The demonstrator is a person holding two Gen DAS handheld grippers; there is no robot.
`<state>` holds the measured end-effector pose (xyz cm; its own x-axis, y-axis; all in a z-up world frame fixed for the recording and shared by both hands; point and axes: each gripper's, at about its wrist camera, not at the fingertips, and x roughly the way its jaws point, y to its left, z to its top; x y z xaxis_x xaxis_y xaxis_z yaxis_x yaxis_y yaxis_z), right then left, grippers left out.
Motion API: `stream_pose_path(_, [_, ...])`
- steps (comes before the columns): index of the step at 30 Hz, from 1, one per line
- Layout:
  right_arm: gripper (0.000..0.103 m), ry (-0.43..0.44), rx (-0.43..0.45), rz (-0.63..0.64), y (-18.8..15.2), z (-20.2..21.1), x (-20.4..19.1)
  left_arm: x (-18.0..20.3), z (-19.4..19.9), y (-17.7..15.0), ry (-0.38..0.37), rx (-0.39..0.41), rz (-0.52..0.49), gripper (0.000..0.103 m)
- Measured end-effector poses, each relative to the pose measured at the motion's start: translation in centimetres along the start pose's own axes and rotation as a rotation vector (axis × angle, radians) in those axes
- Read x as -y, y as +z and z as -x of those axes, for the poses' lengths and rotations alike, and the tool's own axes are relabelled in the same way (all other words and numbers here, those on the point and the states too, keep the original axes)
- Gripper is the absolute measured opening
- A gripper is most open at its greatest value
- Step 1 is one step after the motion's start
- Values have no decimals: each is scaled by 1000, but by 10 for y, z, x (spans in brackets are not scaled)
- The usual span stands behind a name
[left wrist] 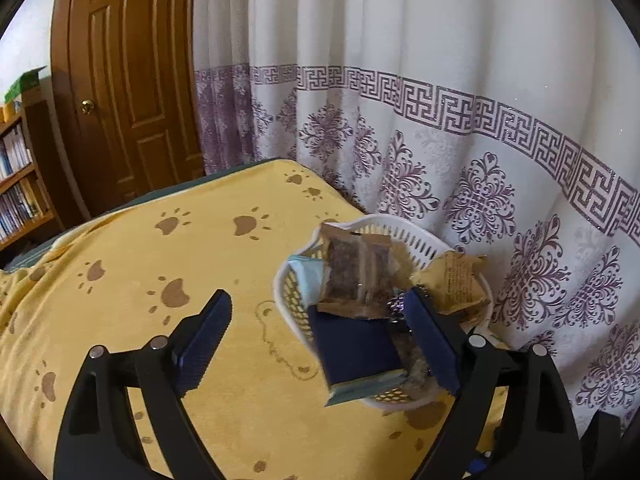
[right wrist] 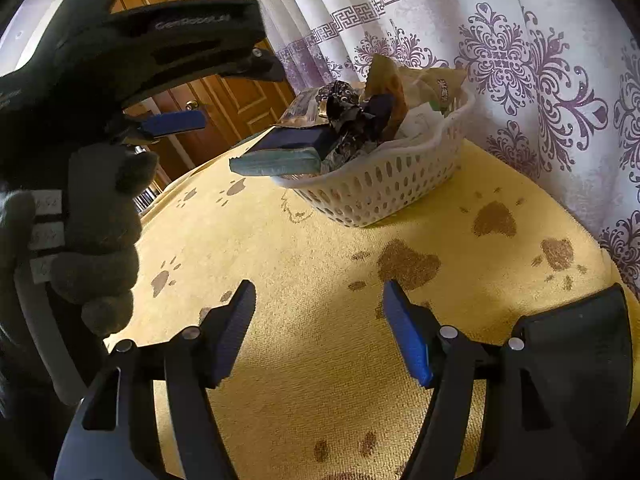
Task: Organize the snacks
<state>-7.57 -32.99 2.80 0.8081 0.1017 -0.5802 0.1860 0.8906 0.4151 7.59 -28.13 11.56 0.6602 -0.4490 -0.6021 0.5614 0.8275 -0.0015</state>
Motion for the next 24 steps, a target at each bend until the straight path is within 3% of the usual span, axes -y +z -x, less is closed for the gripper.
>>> stream_pose_path(10, [75,-40,4,1,0,0,-1,0,23,-13,123,67,-54,91])
stream_pose_path(24, [82,-109,-4,-9,3,-2,0,0,60,-34,197,153,-90,94])
